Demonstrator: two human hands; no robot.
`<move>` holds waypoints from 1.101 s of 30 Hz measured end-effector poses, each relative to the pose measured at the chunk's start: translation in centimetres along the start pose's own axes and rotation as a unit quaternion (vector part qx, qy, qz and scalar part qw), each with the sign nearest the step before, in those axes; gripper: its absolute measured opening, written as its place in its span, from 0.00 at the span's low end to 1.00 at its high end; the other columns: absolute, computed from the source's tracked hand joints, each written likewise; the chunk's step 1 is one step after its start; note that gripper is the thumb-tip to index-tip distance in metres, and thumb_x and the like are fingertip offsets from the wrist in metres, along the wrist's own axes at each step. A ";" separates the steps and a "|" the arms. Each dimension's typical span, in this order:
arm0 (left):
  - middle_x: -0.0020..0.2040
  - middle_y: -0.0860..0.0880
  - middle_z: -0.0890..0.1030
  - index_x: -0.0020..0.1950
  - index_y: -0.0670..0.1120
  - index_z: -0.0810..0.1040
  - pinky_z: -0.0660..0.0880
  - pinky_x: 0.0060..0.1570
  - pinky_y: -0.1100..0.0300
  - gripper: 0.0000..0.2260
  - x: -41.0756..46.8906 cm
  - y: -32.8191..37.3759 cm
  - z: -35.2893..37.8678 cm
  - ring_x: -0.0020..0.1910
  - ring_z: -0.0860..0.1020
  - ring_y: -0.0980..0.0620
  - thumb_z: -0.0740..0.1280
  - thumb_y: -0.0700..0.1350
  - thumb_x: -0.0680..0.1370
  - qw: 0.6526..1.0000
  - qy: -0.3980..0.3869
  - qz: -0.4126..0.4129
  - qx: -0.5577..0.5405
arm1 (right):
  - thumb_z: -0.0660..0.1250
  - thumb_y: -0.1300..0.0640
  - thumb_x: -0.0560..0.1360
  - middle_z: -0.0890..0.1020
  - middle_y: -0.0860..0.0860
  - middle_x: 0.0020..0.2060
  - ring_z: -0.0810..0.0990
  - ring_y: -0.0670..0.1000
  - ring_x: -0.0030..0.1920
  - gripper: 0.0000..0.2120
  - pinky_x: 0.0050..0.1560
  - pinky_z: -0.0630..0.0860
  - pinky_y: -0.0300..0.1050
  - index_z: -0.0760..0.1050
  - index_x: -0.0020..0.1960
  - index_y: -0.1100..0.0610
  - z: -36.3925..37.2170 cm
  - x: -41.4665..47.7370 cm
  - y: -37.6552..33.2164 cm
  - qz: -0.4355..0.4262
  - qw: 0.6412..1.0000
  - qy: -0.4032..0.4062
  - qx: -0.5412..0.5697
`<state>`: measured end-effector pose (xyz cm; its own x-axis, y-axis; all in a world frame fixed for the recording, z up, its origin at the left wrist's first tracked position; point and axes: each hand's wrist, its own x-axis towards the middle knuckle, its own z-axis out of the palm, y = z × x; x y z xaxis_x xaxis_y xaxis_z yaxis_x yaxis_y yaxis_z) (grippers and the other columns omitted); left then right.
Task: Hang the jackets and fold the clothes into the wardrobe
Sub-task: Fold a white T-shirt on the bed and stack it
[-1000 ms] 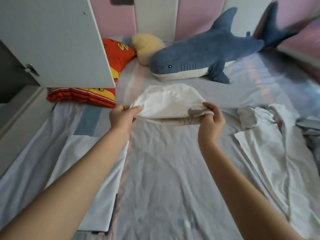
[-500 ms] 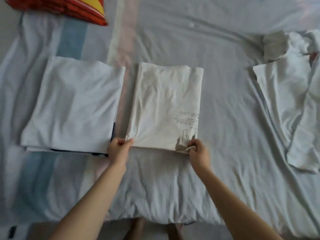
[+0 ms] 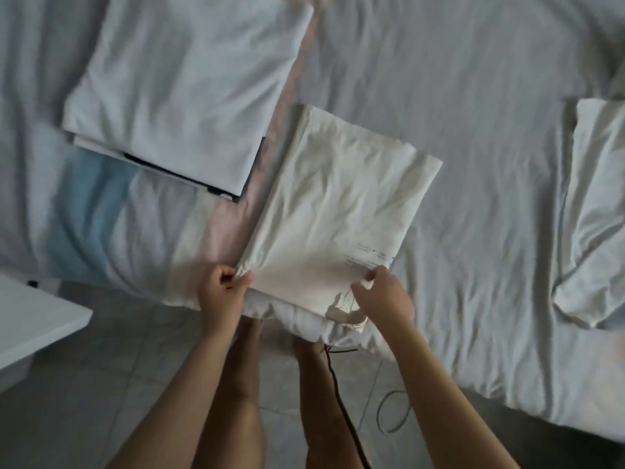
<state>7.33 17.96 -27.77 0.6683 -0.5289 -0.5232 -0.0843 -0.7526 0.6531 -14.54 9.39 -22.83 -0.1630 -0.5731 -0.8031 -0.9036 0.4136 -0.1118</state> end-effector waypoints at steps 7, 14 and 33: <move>0.34 0.55 0.75 0.44 0.42 0.76 0.68 0.36 0.72 0.06 0.1 -0.4 0.2 0.33 0.74 0.62 0.73 0.40 0.73 0.997 -0.003 0.025 -0.066 | 0.64 0.50 0.76 0.66 0.51 0.71 0.62 0.55 0.71 0.28 0.68 0.59 0.50 0.62 0.74 0.49 -6.2 9.8 -14.5 -0.270 0.942 0.198 -0.015; 0.37 0.54 0.79 0.43 0.44 0.76 0.73 0.40 0.68 0.05 0.4 -1.7 0.0 0.37 0.78 0.58 0.71 0.41 0.75 0.996 0.000 0.009 -0.093 | 0.67 0.52 0.69 0.79 0.39 0.39 0.79 0.49 0.52 0.04 0.64 0.70 0.51 0.76 0.44 0.45 -7.3 15.4 -21.4 -0.243 0.955 0.155 0.077; 0.76 0.46 0.61 0.76 0.44 0.60 0.54 0.72 0.46 0.28 3.2 1.6 4.8 0.75 0.58 0.48 0.58 0.52 0.77 0.842 -0.048 0.358 0.401 | 0.53 0.50 0.80 0.68 0.57 0.72 0.65 0.56 0.73 0.25 0.72 0.59 0.53 0.65 0.72 0.61 1.1 11.3 -12.4 -0.628 0.683 0.232 -0.292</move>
<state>5.75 13.16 -31.03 0.1735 -0.9601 -0.2193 -0.9379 -0.2290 0.2607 -4.75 -1.43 -31.15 0.9006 -0.4347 -0.0008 -0.4276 -0.8855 -0.1815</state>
